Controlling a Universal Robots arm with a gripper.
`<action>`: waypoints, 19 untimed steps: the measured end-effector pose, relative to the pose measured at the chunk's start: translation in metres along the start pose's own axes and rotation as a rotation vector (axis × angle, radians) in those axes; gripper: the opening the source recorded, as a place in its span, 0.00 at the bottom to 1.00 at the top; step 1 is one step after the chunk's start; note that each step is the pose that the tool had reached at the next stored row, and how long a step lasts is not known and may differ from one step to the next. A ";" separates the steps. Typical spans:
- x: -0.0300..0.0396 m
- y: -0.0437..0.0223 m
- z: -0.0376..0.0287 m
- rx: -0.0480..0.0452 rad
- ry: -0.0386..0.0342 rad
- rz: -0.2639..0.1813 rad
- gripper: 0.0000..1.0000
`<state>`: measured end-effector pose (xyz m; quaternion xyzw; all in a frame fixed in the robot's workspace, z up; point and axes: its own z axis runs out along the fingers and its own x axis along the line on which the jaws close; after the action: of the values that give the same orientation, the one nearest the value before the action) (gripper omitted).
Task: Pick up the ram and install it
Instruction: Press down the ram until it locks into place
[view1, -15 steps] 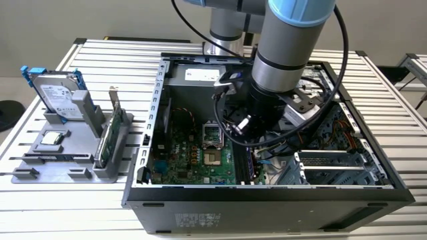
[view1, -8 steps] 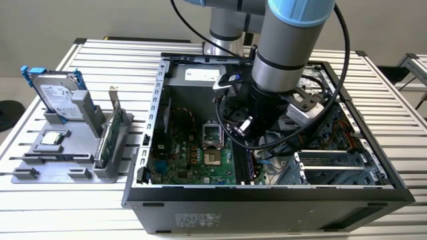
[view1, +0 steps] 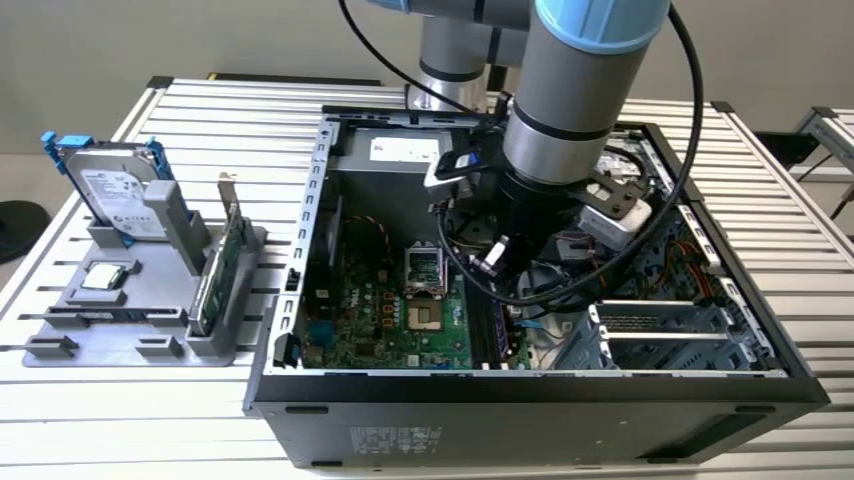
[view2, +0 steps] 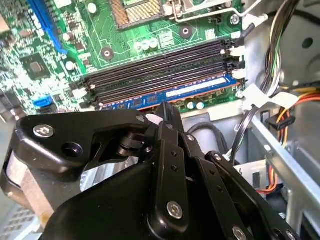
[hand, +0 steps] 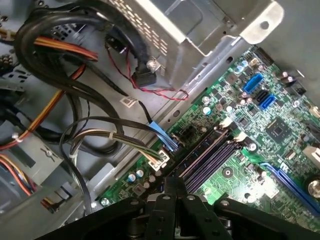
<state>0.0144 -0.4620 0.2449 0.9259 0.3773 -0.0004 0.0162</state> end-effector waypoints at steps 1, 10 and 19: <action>0.0000 0.0000 0.0000 -0.0002 0.0005 -0.016 0.00; 0.0000 -0.0001 0.0003 -0.0021 0.0047 -0.158 0.00; 0.0000 -0.0001 0.0004 -0.0039 0.0089 -0.299 0.00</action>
<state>0.0144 -0.4620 0.2444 0.8594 0.5110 0.0020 0.0161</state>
